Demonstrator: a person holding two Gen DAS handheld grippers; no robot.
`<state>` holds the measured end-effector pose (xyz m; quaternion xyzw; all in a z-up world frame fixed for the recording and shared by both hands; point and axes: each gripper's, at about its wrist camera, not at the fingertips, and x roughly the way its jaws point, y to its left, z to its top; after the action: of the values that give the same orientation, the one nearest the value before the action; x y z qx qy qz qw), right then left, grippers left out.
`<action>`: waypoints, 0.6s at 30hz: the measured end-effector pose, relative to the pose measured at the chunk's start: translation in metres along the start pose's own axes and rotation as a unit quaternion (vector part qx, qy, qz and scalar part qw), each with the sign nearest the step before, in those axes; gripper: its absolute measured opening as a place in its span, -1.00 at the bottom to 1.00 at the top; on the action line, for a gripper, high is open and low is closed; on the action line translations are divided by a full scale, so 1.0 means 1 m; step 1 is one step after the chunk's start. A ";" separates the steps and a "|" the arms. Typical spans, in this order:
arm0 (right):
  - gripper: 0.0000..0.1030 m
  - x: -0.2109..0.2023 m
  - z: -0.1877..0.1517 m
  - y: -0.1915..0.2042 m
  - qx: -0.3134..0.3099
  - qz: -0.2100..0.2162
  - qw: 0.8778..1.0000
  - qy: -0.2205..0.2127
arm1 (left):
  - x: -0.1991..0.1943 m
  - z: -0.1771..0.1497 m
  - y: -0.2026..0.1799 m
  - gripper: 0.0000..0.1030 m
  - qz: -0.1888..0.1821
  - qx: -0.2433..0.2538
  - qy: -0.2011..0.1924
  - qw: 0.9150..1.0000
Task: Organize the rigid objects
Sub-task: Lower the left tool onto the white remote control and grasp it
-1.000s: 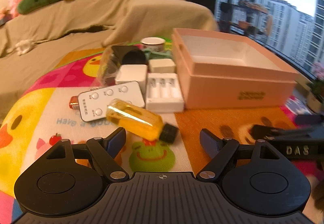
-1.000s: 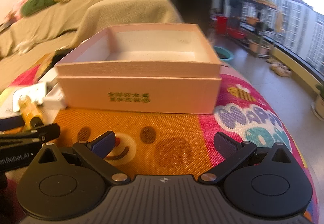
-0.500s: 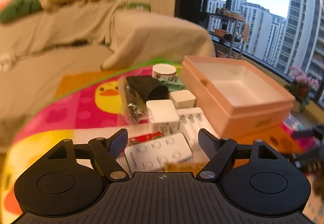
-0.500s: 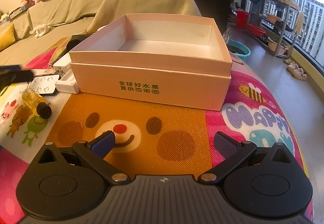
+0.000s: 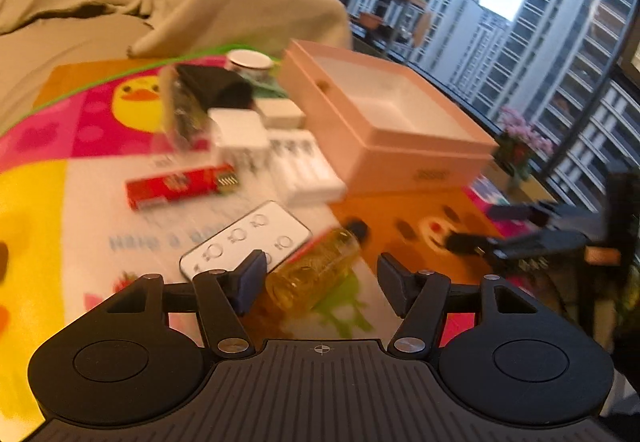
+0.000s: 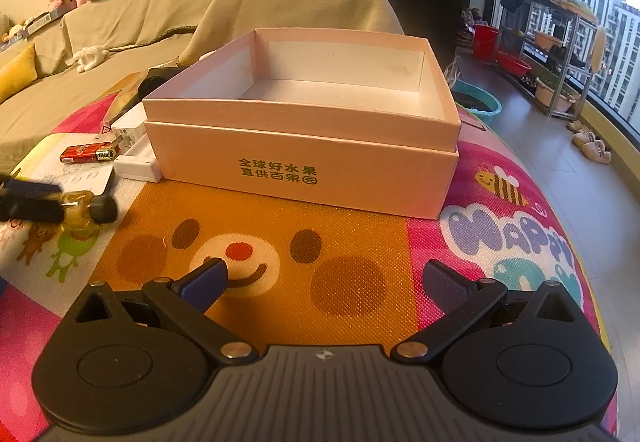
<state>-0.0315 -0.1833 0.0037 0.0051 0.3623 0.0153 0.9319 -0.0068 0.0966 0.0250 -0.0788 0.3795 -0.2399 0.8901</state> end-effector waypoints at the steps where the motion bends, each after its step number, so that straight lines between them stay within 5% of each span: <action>1: 1.00 0.000 0.000 0.000 0.000 0.000 1.000 0.000 | -0.001 -0.001 -0.003 0.28 0.002 0.003 0.002 1.000; 9: 1.00 -0.001 -0.001 -0.001 -0.005 0.008 1.000 -0.001 | -0.006 -0.015 -0.028 0.28 -0.015 0.021 0.000 1.000; 12: 1.00 -0.003 -0.002 0.002 -0.017 0.016 1.000 -0.002 | -0.016 -0.016 -0.035 0.28 0.053 0.057 -0.021 0.997; 15: 1.00 -0.003 -0.002 0.007 -0.030 0.022 0.999 -0.002 | -0.017 -0.020 -0.044 0.27 0.152 0.160 -0.022 0.975; 18: 1.00 -0.003 -0.002 0.007 -0.029 0.023 0.999 -0.002 | -0.006 -0.019 -0.041 0.28 0.170 0.219 0.016 0.961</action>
<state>-0.0351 -0.1768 0.0044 -0.0137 0.3598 0.0474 0.9317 -0.0388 0.0649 0.0286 0.1872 0.3398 -0.1639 0.9070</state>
